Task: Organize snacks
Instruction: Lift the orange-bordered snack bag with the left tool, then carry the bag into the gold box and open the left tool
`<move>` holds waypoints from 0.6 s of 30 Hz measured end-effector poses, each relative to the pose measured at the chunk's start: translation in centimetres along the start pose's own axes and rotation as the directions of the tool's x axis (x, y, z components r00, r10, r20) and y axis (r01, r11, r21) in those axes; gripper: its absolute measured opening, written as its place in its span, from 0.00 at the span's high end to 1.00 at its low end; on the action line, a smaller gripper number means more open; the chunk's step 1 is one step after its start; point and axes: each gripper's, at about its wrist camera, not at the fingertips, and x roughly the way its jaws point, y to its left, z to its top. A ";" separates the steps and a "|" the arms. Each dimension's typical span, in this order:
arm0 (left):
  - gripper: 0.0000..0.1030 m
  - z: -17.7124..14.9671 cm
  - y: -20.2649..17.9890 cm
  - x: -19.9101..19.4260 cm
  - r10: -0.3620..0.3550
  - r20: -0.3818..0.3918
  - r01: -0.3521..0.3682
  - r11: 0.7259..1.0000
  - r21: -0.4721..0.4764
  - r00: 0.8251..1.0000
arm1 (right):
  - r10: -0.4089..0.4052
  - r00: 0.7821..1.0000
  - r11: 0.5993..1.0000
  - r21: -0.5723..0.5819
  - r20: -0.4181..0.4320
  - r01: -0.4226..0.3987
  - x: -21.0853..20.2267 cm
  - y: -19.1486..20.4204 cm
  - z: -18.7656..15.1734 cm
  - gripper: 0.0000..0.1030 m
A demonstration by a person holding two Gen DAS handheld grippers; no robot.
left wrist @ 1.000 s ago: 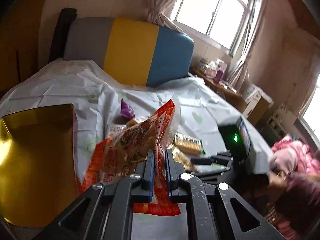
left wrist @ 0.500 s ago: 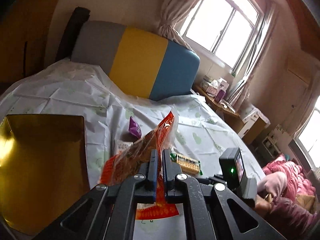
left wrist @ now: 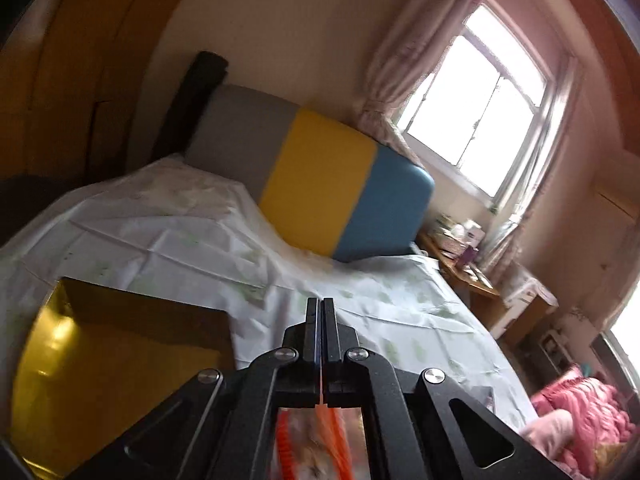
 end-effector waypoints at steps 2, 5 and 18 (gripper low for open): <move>1.00 -0.3 0.7 0.4 0.020 -0.038 -0.020 1.000 -0.001 0.999 | 0.001 1.000 1.000 0.001 0.000 -0.001 0.0 0.0 0.0 0.41; 0.98 -2.1 1.8 0.9 0.021 -0.095 -0.024 0.999 -0.027 0.995 | -0.005 1.000 1.000 -0.003 0.002 0.005 0.0 0.1 0.0 0.41; 0.48 -11.3 0.9 -1.0 0.047 -0.266 -0.033 0.998 0.057 0.963 | -0.030 1.000 1.000 0.007 0.002 0.030 0.1 -0.1 0.0 0.30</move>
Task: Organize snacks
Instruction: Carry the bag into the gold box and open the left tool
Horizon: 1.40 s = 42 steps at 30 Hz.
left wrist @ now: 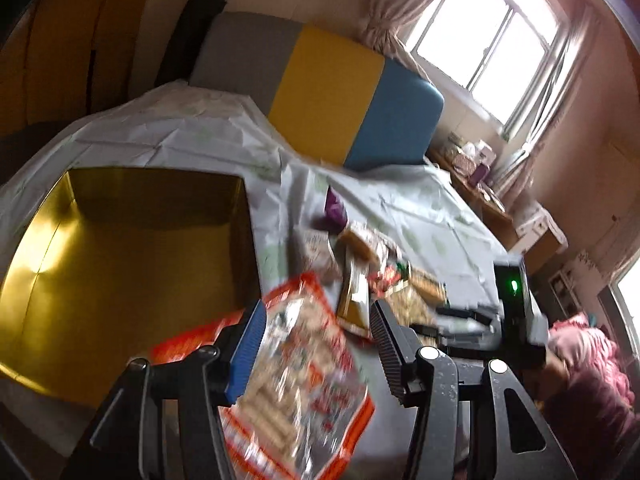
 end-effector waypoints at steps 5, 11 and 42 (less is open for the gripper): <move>0.48 -2.3 1.6 -3.3 -0.005 -0.050 0.006 1.000 0.021 0.999 | -0.015 1.000 1.000 -0.008 0.002 0.015 0.1 0.1 0.0 0.29; 0.47 -7.3 3.6 -5.1 -0.024 -0.181 0.025 1.000 0.005 0.983 | -0.023 1.000 1.000 -0.015 0.003 0.023 0.1 0.3 0.0 0.28; 1.00 6.8 5.0 -2.0 0.019 0.151 -0.005 0.996 -0.091 0.988 | -0.024 1.000 1.000 -0.013 0.008 0.025 0.0 0.4 0.1 0.28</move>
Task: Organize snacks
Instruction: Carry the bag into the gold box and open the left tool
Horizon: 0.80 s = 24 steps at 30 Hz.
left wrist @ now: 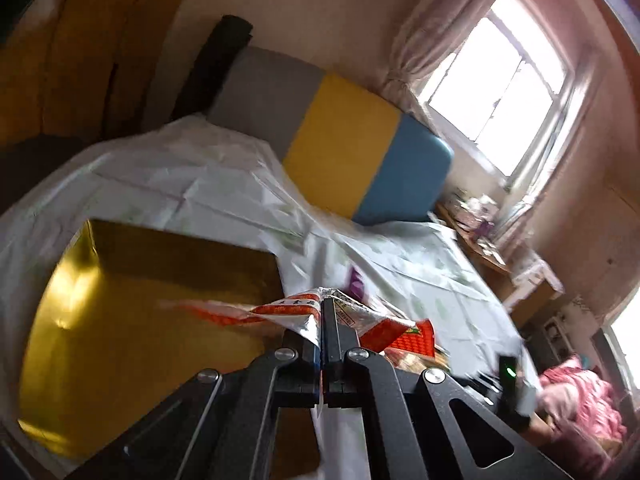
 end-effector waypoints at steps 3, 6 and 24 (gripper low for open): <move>0.99 1.6 2.1 1.7 0.067 -0.011 -0.068 0.996 -0.059 0.998 | 0.002 1.000 1.000 0.000 -0.001 -0.002 0.0 0.0 0.0 0.28; 0.97 2.8 5.0 3.4 0.154 -0.032 -0.157 0.973 -0.167 0.988 | 0.003 1.000 1.000 0.001 0.000 -0.003 0.1 -0.1 0.0 0.28; 0.70 1.1 10.0 4.4 0.439 -0.161 -0.467 0.846 -0.258 0.884 | 0.010 1.000 1.000 0.010 0.000 -0.010 0.3 0.0 0.1 0.28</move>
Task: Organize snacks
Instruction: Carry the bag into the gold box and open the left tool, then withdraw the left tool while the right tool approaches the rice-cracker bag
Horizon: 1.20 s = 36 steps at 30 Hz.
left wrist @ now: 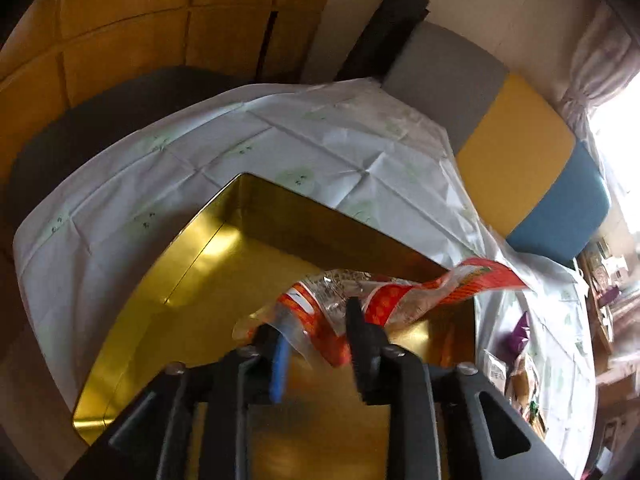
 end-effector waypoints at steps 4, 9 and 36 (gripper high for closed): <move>0.35 -0.1 -0.1 -1.8 -0.037 0.064 0.038 0.999 -0.016 0.997 | 0.000 1.000 1.000 0.000 0.001 0.000 0.0 0.0 0.0 0.28; 0.32 -1.4 -0.7 -3.5 -0.059 0.093 0.058 0.998 0.021 0.994 | 0.005 1.000 1.000 0.006 -0.001 -0.005 0.1 -0.2 0.0 0.28; 0.32 -22.3 -13.9 -5.3 -0.281 -0.182 0.328 0.675 0.661 0.942 | 0.009 1.000 0.999 -0.042 -0.024 -0.010 0.4 1.6 -0.4 0.19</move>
